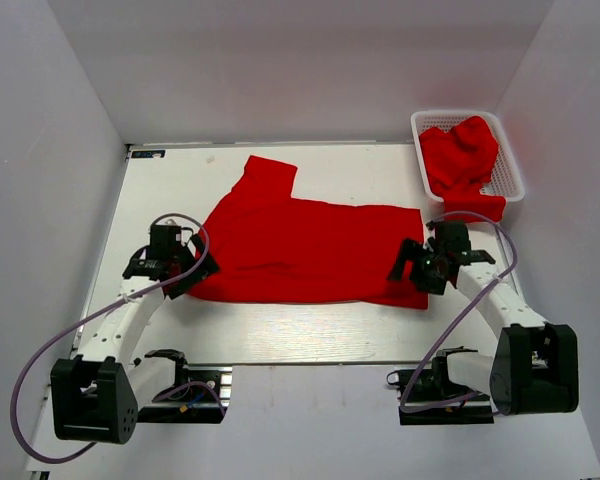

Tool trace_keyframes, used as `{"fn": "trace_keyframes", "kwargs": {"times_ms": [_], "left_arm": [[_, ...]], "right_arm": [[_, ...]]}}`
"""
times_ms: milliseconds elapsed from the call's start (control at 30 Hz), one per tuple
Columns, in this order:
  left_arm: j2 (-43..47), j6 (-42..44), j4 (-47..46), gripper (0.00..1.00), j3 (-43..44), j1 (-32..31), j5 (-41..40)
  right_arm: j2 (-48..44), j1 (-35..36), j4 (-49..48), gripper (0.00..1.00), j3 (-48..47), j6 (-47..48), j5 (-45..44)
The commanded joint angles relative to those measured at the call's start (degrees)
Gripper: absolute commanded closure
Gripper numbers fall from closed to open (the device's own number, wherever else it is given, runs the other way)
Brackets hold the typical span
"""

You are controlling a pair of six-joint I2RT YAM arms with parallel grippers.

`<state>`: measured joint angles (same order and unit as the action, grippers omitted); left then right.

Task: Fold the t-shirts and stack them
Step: Fold the flattened tshirt in 1/3 of the way, then grap the side of the flattened tshirt furthest away from the robot with both arms

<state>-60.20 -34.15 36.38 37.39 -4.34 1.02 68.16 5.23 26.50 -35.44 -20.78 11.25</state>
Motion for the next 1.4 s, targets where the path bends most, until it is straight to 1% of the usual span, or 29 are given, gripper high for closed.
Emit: {"fn": "trace_keyframes", "kwargs": {"times_ms": [0,100,167,200,233,267,333,367,400,467,500,600,700,800,900,933,1000,1100,1133,1233,1300,1367], "left_arm": [[0.6,-0.1,-3.8,0.0,3.9,-0.2,0.8],[-3.3,1.4,-8.2,0.0,7.2,-0.2,2.2],[-6.5,2.2,-11.4,0.0,9.8,-0.2,2.9],[-10.4,2.2,-12.0,0.0,10.9,-0.2,3.4],[-15.0,3.7,-14.2,0.0,14.0,-0.2,5.8],[-17.6,4.3,-14.8,0.0,14.0,-0.2,7.2],[-22.9,5.4,-16.0,0.0,18.4,-0.2,10.1],[-28.4,5.4,-16.0,0.0,19.9,-0.2,12.2],[-31.2,6.0,-16.6,0.0,23.0,-0.2,13.6],[-35.8,6.0,-16.6,0.0,25.7,-0.2,14.4],[-39.8,6.0,-15.7,0.0,27.7,-0.2,14.4],[-43.6,6.0,-14.7,0.0,28.6,-0.2,14.4],[-44.7,5.2,-13.3,0.0,25.7,0.3,12.8],[-44.7,5.2,-9.6,0.0,23.4,0.8,7.8],[-42.0,4.7,-4.1,0.0,21.3,0.8,1.5],[-41.3,4.7,-0.6,0.0,20.5,0.8,-1.9],[-39.4,3.7,2.5,0.0,19.8,1.4,-6.3],[-34.7,1.6,7.6,0.0,18.3,2.0,-10.3],[-32.5,1.0,9.4,0.0,18.3,2.0,-10.9],[-29.5,1.0,8.9,0.0,18.8,2.5,-11.6],[-28.2,1.0,8.2,0.0,20.9,2.5,-9.4],[-28.2,3.2,6.3,0.0,25.4,2.5,-6.9]], "right_arm": [[-1.1,-0.1,3.9,0.1,-7.9,4.5,-1.7],[1.4,-0.3,4.7,0.1,-12.1,4.8,-3.2],[3.8,-0.2,3.6,0.1,-13.1,4.7,-2.5],[4.7,-0.2,3.5,0.1,-14.6,4.1,-1.1],[8.4,-0.2,3.1,0.1,-16.6,3.6,-0.3],[8.4,-0.2,3.1,0.1,-16.6,3.5,0.5],[11.5,-0.1,3.7,0.1,-20.0,3.3,1.1],[12.2,-0.2,3.8,0.1,-20.8,3.0,1.3],[13.2,-0.1,3.8,0.1,-23.2,2.8,1.6],[14.2,-0.2,3.6,0.1,-24.8,2.6,1.6],[14.9,-0.1,3.6,0.1,-27.0,2.4,1.8],[15.9,-0.2,3.4,0.1,-29.6,2.1,1.7],[16.1,-0.1,2.9,0.1,-30.6,1.1,1.2],[16.8,-0.1,2.4,0.1,-31.3,0.6,1.8],[17.5,-0.3,1.5,0.1,-31.2,-0.2,2.2],[17.7,-0.2,1.4,0.1,-31.1,-0.3,2.6],[18.5,0.0,0.9,0.1,-31.3,-0.3,3.2],[20.3,0.0,1.0,0.1,-31.9,-0.1,3.8],[20.7,0.0,1.0,0.1,-32.2,-0.2,4.3],[22.6,0.8,0.3,0.1,-33.5,0.8,5.4],[24.3,1.2,-0.2,0.1,-35.4,2.0,5.3],[25.8,2.2,-0.2,0.1,-38.4,3.6,4.1]]}}
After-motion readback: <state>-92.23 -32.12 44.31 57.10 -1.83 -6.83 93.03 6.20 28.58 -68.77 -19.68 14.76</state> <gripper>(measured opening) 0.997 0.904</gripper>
